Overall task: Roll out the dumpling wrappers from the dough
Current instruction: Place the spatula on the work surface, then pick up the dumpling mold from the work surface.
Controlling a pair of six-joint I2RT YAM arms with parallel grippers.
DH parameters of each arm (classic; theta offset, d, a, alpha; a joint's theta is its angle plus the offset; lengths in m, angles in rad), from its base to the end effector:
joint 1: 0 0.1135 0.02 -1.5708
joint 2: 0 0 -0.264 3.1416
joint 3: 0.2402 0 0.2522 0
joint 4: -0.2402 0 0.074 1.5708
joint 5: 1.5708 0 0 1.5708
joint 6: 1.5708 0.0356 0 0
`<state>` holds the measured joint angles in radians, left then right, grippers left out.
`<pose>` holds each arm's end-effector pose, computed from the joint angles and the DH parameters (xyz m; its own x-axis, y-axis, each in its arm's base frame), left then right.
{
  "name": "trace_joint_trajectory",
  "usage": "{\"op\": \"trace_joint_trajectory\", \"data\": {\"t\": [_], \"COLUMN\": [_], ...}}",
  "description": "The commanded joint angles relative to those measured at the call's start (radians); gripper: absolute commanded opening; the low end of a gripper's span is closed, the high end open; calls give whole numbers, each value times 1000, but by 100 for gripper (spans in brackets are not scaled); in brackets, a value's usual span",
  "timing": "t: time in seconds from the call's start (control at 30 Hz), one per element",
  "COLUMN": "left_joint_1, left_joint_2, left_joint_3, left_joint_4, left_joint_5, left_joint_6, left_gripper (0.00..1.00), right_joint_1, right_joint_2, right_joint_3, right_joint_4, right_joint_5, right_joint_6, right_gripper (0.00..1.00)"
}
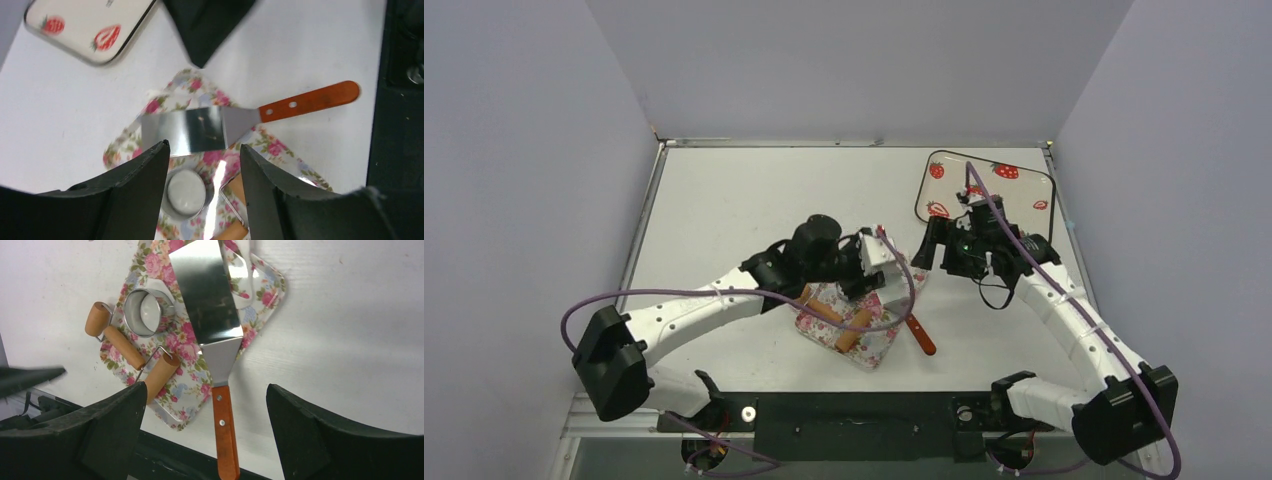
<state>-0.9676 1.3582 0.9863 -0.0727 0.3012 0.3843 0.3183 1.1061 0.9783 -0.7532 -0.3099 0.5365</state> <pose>0.1682 -0.2628 0.2920 0.1256 0.4488 -0.8848 0.9614 0.1649 0.2202 0.2065 0.0795 0.2946 -0.8762 0.2238 -0.4267 -0.0401 0.8486 0.5275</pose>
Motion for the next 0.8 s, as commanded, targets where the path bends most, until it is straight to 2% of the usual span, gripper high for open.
{"op": "trace_joint_trajectory", "data": {"t": [0.0,0.1,0.2,0.3,0.37,0.63,0.77], "left_joint_1": [192,244,243,244,244,225,223], "left_joint_2": [86,172,241,280,302,400,413], "left_joint_3": [147,232,259,253,244,237,186], "left_joint_4": [-292,-472,-541,-507,-472,-366,-299], "left_joint_5": [-5,-160,-189,-228,-244,-288,-335], "left_joint_6": [-329,-413,-430,-404,-320,-232,-219], "left_gripper": [52,52,52,52,53,53,45], "right_joint_1": [108,140,158,164,165,165,165], "right_joint_2": [98,172,207,233,253,292,287], "right_joint_3": [121,153,143,136,137,101,85], "right_joint_4": [71,92,157,213,222,254,250], "right_joint_5": [116,169,179,173,178,153,141], "right_joint_6": [32,62,83,91,90,101,103], "right_gripper": [83,82,82,82,82,82,81]}}
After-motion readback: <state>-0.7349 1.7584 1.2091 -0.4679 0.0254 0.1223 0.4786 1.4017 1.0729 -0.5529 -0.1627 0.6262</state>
